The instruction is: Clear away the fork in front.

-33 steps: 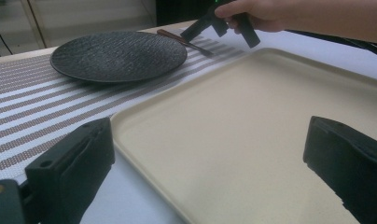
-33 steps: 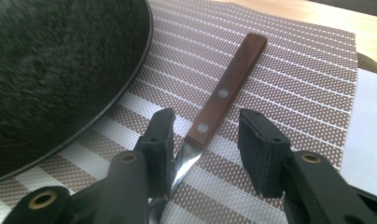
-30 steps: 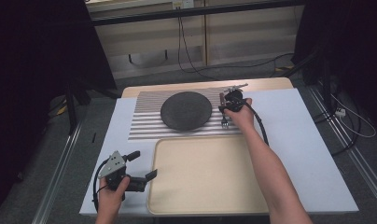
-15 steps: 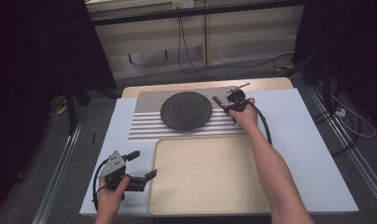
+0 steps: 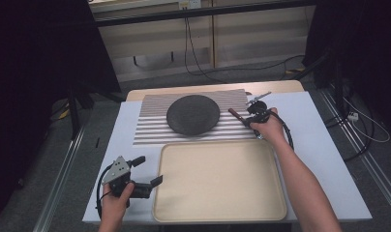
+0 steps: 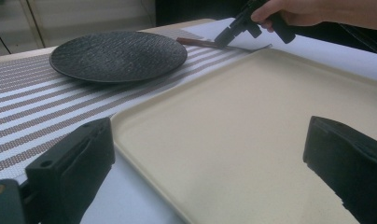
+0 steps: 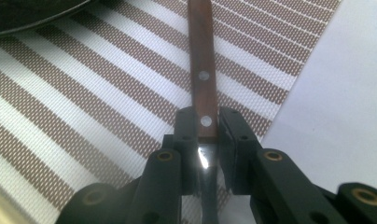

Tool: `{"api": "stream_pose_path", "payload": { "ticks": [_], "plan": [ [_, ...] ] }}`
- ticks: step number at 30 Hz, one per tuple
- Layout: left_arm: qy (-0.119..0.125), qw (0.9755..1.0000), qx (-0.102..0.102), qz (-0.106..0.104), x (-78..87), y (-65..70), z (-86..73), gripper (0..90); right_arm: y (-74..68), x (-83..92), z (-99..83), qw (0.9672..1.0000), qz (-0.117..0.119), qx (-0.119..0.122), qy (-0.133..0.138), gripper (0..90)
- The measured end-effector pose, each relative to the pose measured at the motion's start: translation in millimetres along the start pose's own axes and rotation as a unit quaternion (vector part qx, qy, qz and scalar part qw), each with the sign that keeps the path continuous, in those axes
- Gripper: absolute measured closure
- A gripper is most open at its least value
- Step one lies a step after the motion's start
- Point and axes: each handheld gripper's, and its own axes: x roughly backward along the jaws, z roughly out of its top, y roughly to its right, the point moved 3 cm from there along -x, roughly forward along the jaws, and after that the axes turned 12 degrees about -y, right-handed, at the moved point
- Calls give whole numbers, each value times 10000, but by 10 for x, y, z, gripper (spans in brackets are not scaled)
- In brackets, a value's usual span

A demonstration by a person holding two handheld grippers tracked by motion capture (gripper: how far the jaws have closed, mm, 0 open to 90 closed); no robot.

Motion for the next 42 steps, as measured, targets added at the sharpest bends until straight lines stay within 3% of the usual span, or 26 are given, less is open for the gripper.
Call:
{"api": "stream_pose_path", "payload": {
  "ticks": [3, 9, 12, 18, 26, 34, 38, 39, 42],
  "plan": [
    [-1, 10000, 8, 0, 3, -1, 0, 22, -23, -7, 15, 9998, -129, 97, -84, 769],
    [-47, 10000, -1, 13, -10, 5, -4, 22, -36, -18, 53, 9995, -148, -110, -242, 775],
    [-47, 10000, -2, 16, -11, 8, -3, 23, -41, -20, 87, 9991, -190, -83, -382, 781],
    [-84, 10000, -14, 17, -17, 14, -8, 24, -21, -22, 60, 9994, -88, -200, -252, 785],
    [-30, 10000, 36, 74, 6, -6, -6, 25, 15, -9, 45, 9998, 64, -104, -161, 787],
    [-37, 9999, 39, 102, 16, -18, -11, 25, 46, 182, 96, 9989, 0, -99, 466, 787],
    [-14, 9999, 88, 109, 25, -22, -11, 25, 84, 303, 115, 9967, -55, -144, 797, 788],
    [1, 9999, 96, 108, 27, -21, -10, 25, 85, 326, 119, 9960, 50, -180, 870, 788],
    [11, 9999, 115, 104, 32, -25, -9, 25, 98, 396, 122, 9939, 81, -243, 1072, 788]
  ]
}}
